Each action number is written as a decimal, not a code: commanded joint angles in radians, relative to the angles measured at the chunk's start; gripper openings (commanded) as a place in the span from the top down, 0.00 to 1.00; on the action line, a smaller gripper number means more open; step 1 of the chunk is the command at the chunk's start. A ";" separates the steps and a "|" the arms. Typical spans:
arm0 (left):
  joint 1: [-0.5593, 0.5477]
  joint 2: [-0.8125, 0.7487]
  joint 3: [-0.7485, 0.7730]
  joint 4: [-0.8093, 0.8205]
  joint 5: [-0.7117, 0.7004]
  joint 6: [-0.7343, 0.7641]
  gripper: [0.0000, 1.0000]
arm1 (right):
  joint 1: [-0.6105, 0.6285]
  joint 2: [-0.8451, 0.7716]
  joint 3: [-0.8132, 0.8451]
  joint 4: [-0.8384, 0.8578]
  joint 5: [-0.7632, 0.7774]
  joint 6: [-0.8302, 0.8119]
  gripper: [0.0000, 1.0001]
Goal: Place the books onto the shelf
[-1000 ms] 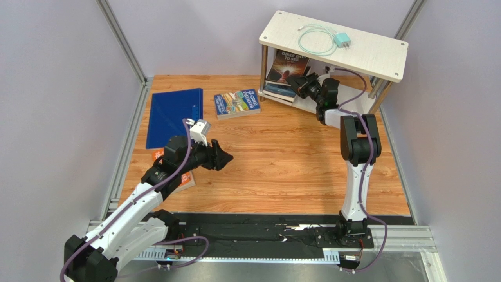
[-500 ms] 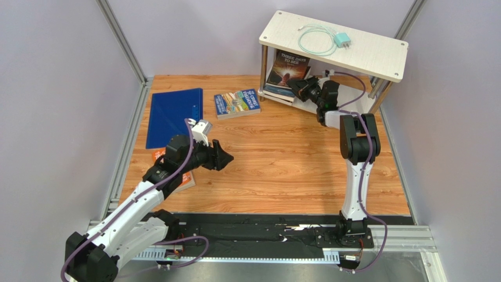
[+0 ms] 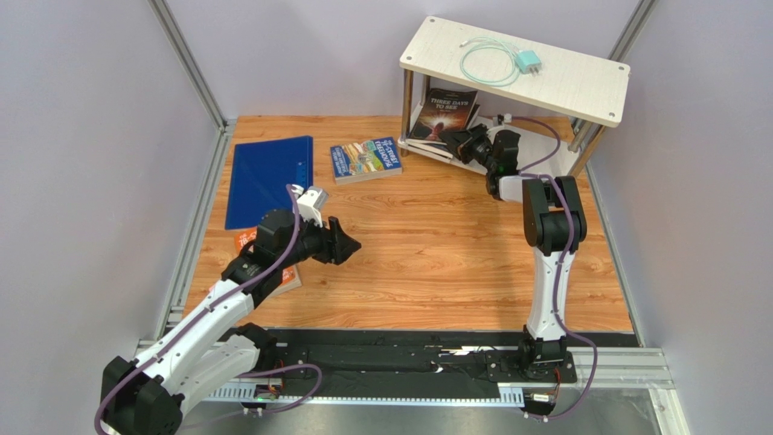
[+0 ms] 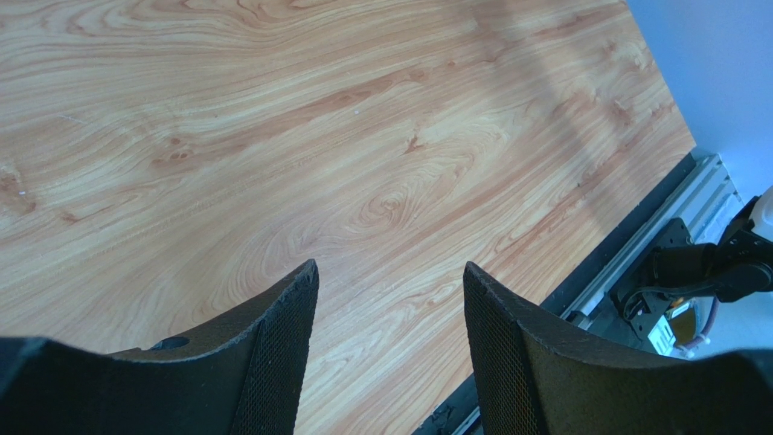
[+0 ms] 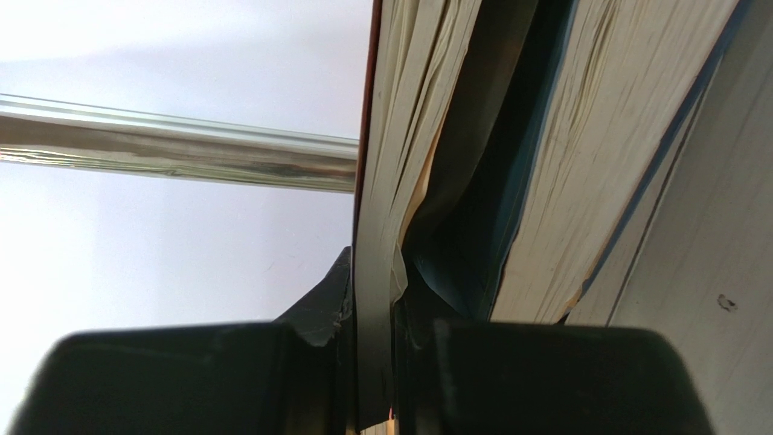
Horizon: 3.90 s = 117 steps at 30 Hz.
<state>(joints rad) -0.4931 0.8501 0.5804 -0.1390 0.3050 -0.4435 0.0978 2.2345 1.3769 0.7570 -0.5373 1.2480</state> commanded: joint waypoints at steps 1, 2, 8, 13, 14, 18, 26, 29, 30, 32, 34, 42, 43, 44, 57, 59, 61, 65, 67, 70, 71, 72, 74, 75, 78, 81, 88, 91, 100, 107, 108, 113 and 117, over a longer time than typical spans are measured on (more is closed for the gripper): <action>0.004 -0.031 -0.008 0.012 0.005 0.009 0.35 | 0.028 -0.036 0.045 0.015 -0.027 -0.024 0.86; 0.004 -0.036 -0.008 0.012 0.003 0.011 0.35 | 0.028 -0.036 0.045 0.015 -0.026 -0.024 0.82; 0.004 -0.043 -0.014 0.006 0.003 0.014 0.35 | 0.033 -0.075 0.036 -0.067 -0.029 -0.070 0.22; 0.004 -0.051 -0.014 0.003 0.002 0.012 0.35 | 0.033 -0.154 0.010 -0.177 -0.050 -0.134 0.00; 0.004 -0.054 -0.013 -0.005 0.000 0.014 0.35 | 0.033 -0.171 0.007 -0.221 -0.049 -0.148 0.00; 0.004 -0.063 0.019 -0.074 -0.039 0.029 0.34 | 0.030 -0.268 0.017 -0.575 -0.032 -0.283 0.00; 0.004 -0.040 0.098 -0.295 -0.347 -0.017 0.20 | 0.026 -0.467 -0.169 -0.867 0.045 -0.466 0.00; 0.007 0.000 0.119 -0.353 -0.428 -0.061 0.09 | 0.034 -0.524 -0.271 -0.851 0.027 -0.476 0.00; 0.008 0.004 0.122 -0.361 -0.455 -0.072 0.11 | 0.042 -0.553 -0.289 -0.845 0.022 -0.490 0.00; 0.025 0.020 0.108 -0.373 -0.472 -0.113 0.17 | 0.078 -0.575 -0.326 -0.857 0.028 -0.512 0.00; 0.068 0.027 0.092 -0.364 -0.460 -0.151 0.38 | 0.136 -0.604 -0.340 -0.886 0.059 -0.536 0.00; 0.352 0.060 0.004 -0.363 -0.405 -0.244 1.00 | 0.443 -0.526 -0.253 -0.906 0.160 -0.570 0.00; 0.399 0.058 -0.001 -0.384 -0.429 -0.260 1.00 | 0.492 -0.500 -0.225 -0.907 0.157 -0.568 0.00; 0.421 0.053 -0.007 -0.389 -0.449 -0.267 1.00 | 0.517 -0.448 -0.201 -0.910 0.157 -0.568 0.00; 0.750 0.183 0.067 -0.551 -0.575 -0.434 1.00 | 0.744 -0.101 0.221 -1.018 0.180 -0.576 0.00; 0.789 0.292 0.102 -0.580 -0.529 -0.443 1.00 | 0.749 -0.089 0.232 -1.007 0.172 -0.575 0.00; 0.838 0.402 0.116 -0.559 -0.494 -0.416 1.00 | 0.750 -0.081 0.235 -1.001 0.166 -0.573 0.00; 0.866 0.581 0.189 -0.557 -0.459 -0.380 1.00 | 0.752 -0.075 0.240 -0.992 0.165 -0.575 0.00; 0.863 0.656 0.229 -0.574 -0.464 -0.359 1.00 | 0.752 -0.072 0.241 -0.989 0.161 -0.578 0.00; 0.864 0.676 0.246 -0.565 -0.439 -0.336 1.00 | 0.752 -0.067 0.249 -0.981 0.166 -0.581 0.00; 0.863 0.672 0.245 -0.547 -0.419 -0.331 1.00 | 0.752 -0.067 0.251 -0.979 0.165 -0.581 0.00; 0.863 0.661 0.242 -0.536 -0.411 -0.325 1.00 | 0.750 -0.065 0.252 -0.975 0.158 -0.581 0.01; 0.863 0.655 0.242 -0.539 -0.411 -0.316 1.00 | 0.752 -0.067 0.254 -0.967 0.154 -0.582 0.01; 0.864 0.655 0.245 -0.542 -0.415 -0.313 1.00 | 0.750 -0.068 0.255 -0.966 0.151 -0.582 0.01; 0.863 0.668 0.249 -0.510 -0.347 -0.281 1.00 | 0.750 -0.075 0.251 -0.952 0.143 -0.581 0.01; 0.821 0.699 0.274 -0.505 -0.270 -0.242 1.00 | 0.750 -0.073 0.254 -0.940 0.135 -0.578 0.01; 0.690 0.750 0.306 -0.484 -0.221 -0.253 1.00 | 0.750 -0.070 0.251 -0.865 0.105 -0.561 0.02; 0.643 0.771 0.325 -0.467 -0.199 -0.247 1.00 | 0.752 -0.064 0.251 -0.843 0.088 -0.552 0.02; 0.620 0.782 0.317 -0.401 -0.093 -0.233 1.00 | 0.750 0.006 0.318 -0.844 0.072 -0.541 0.08; 0.614 0.810 0.306 -0.372 -0.073 -0.227 1.00 | 0.747 0.079 0.387 -0.904 0.093 -0.579 0.13; 0.613 0.814 0.303 -0.366 -0.072 -0.227 1.00 | 0.749 0.074 0.375 -0.848 0.071 -0.559 0.14; 0.607 0.825 0.308 -0.361 -0.063 -0.216 1.00 | 0.746 0.021 0.239 -0.606 -0.035 -0.489 0.24; 0.602 0.822 0.317 -0.363 -0.047 -0.208 1.00 | 0.743 -0.022 0.177 -0.458 -0.050 -0.464 0.25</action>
<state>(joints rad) 0.1387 1.6173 0.9295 -0.5053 0.2676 -0.6846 0.8200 2.2913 1.5963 0.0486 -0.5117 0.7364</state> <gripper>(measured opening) 0.000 0.753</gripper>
